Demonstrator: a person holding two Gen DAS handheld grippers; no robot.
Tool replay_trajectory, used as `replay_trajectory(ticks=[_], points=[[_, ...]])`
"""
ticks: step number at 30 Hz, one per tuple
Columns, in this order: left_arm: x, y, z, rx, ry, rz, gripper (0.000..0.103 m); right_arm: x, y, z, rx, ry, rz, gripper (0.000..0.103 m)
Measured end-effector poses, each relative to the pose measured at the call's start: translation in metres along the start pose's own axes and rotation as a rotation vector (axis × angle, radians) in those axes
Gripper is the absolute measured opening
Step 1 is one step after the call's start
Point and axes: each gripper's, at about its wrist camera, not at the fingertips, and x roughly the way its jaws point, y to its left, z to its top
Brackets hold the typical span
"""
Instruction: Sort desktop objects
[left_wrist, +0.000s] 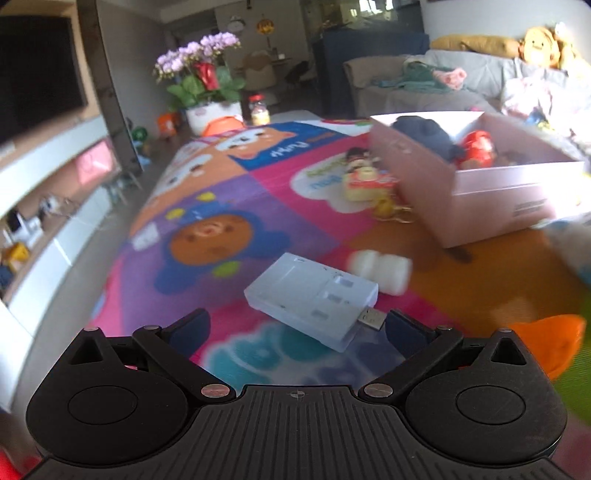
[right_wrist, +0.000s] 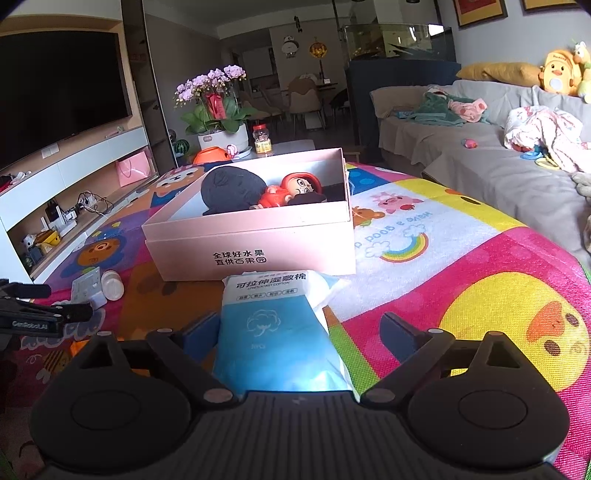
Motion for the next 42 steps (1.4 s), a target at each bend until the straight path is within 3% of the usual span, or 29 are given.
replay_trajectory(ticks=[3,4,7,9,10,11,12,13,18,22,26,34,42], points=[[0.008,0.008,0.006,0.001,-0.018,0.072,0.103,0.001,0.001,0.000,-0.005,0.002,-0.004,0.094],[0.007,0.011,0.010,-0.016,-0.030,0.062,0.103,0.001,0.001,0.000,-0.006,0.002,-0.005,0.094],[-0.003,0.014,0.019,-0.072,-0.063,-0.108,0.103,0.002,0.001,0.000,-0.006,0.005,-0.005,0.094],[-0.004,0.005,0.023,-0.048,-0.067,-0.183,0.103,0.003,0.001,0.000,-0.006,0.010,-0.005,0.094],[-0.003,-0.003,0.024,-0.017,-0.065,-0.200,0.102,0.003,0.001,0.000,-0.007,0.010,-0.006,0.094],[0.000,-0.010,0.024,0.008,-0.060,-0.209,0.095,0.003,0.001,0.000,-0.007,0.009,-0.006,0.094],[0.004,-0.017,0.025,0.025,-0.046,-0.218,0.080,0.003,0.001,0.000,-0.007,0.007,-0.007,0.095],[0.009,-0.021,0.025,0.031,-0.025,-0.228,0.074,0.003,0.001,0.000,-0.007,0.007,-0.008,0.095],[0.023,-0.030,0.032,-0.004,0.004,-0.246,0.075,0.003,0.001,0.000,-0.006,0.008,-0.007,0.095],[0.024,-0.033,0.033,-0.021,0.021,-0.321,0.072,0.004,0.000,0.001,-0.004,0.008,-0.008,0.097],[0.009,-0.041,0.029,0.011,0.003,-0.426,0.078,0.004,0.001,0.001,-0.003,0.005,-0.009,0.099],[0.015,-0.050,0.028,-0.010,0.053,-0.332,0.073,0.003,0.001,0.001,-0.004,0.004,-0.008,0.099],[0.015,-0.052,0.028,-0.021,0.045,-0.317,0.050,0.005,0.003,0.000,-0.019,0.016,-0.019,0.099]])
